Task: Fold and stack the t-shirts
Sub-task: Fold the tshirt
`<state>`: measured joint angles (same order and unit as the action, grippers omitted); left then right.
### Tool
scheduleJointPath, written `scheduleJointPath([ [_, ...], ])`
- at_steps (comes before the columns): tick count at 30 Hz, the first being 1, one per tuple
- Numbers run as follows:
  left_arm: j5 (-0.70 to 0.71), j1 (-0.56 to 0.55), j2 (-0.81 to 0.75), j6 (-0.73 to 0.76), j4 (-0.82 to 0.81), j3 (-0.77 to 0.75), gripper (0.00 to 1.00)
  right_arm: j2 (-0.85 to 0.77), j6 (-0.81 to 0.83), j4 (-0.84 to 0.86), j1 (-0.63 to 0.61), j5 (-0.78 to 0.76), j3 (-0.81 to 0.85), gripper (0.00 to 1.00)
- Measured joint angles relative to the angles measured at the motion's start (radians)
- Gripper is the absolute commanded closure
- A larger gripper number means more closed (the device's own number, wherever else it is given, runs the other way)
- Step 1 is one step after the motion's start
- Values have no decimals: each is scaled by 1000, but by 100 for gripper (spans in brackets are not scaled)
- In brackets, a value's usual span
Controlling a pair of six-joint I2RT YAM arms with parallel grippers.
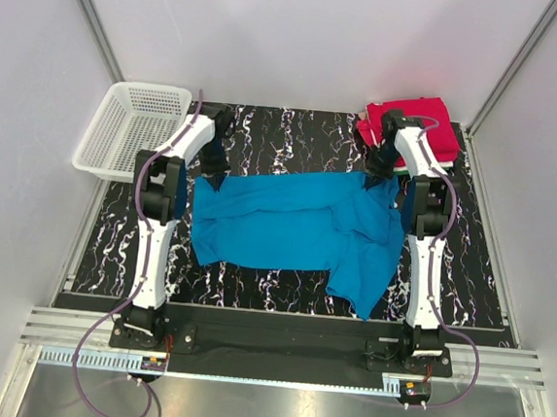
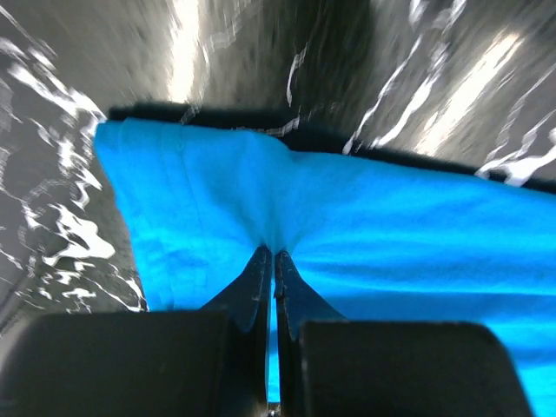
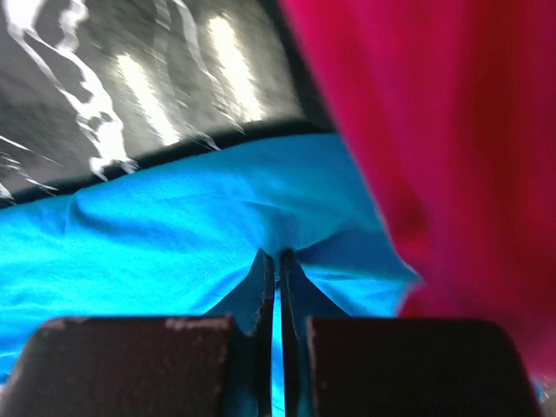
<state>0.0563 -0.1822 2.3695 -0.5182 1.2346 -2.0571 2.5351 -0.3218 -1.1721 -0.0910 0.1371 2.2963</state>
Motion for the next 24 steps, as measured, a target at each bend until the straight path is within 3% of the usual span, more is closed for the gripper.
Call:
scheduleJointPath([
  [4, 24, 6, 24, -4, 20, -79, 100, 32, -2, -15, -6, 11, 60, 100],
  [24, 26, 50, 113, -12, 66, -165, 100, 61, -17, -54, -42, 15, 111, 100],
])
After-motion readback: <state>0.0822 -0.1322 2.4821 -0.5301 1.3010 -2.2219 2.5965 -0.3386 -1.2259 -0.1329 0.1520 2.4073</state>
